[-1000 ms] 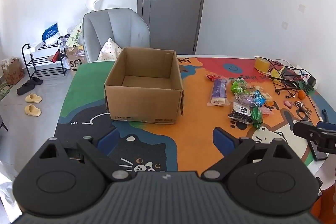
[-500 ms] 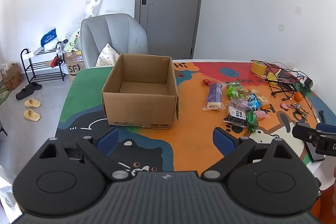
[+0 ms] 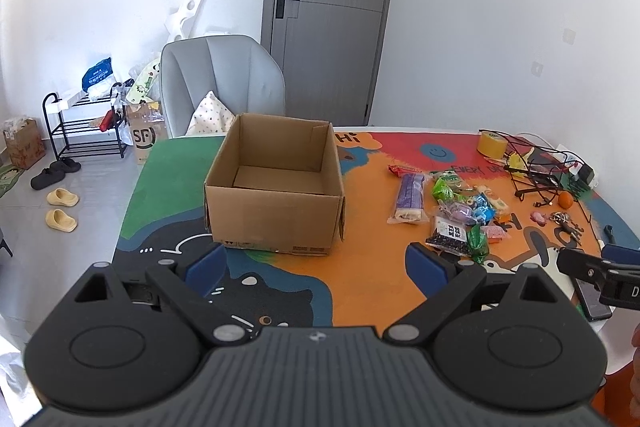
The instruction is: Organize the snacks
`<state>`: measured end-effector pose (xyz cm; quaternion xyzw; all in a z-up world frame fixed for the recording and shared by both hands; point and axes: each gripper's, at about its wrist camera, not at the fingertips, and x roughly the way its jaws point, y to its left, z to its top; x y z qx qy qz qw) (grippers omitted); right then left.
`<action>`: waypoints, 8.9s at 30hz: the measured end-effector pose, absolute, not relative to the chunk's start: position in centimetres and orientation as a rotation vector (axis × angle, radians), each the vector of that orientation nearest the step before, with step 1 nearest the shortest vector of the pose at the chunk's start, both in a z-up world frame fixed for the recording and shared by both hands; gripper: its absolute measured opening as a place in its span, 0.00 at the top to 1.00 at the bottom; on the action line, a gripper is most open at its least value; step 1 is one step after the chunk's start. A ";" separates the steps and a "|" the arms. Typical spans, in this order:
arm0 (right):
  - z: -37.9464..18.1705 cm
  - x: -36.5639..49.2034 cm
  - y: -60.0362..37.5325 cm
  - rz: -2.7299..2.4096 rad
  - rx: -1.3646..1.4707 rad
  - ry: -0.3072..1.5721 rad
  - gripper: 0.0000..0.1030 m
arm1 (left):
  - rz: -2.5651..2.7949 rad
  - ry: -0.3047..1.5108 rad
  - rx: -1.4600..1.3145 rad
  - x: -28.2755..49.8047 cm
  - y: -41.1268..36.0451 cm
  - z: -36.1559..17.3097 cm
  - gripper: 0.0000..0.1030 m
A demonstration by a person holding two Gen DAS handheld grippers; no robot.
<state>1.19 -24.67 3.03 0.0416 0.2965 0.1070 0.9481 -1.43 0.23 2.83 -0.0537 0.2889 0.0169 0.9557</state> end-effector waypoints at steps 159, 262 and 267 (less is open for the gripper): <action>-9.7 17.6 -29.0 0.274 0.328 0.899 0.66 | -0.107 0.801 -0.095 17.2 -11.6 -7.9 0.56; -0.4 17.0 -23.6 0.308 0.290 0.668 0.20 | 0.035 0.599 -0.183 15.3 -3.1 0.9 0.16; -0.9 16.5 -25.6 0.277 0.302 0.667 0.19 | 0.004 0.613 -0.167 15.6 -5.3 0.5 0.16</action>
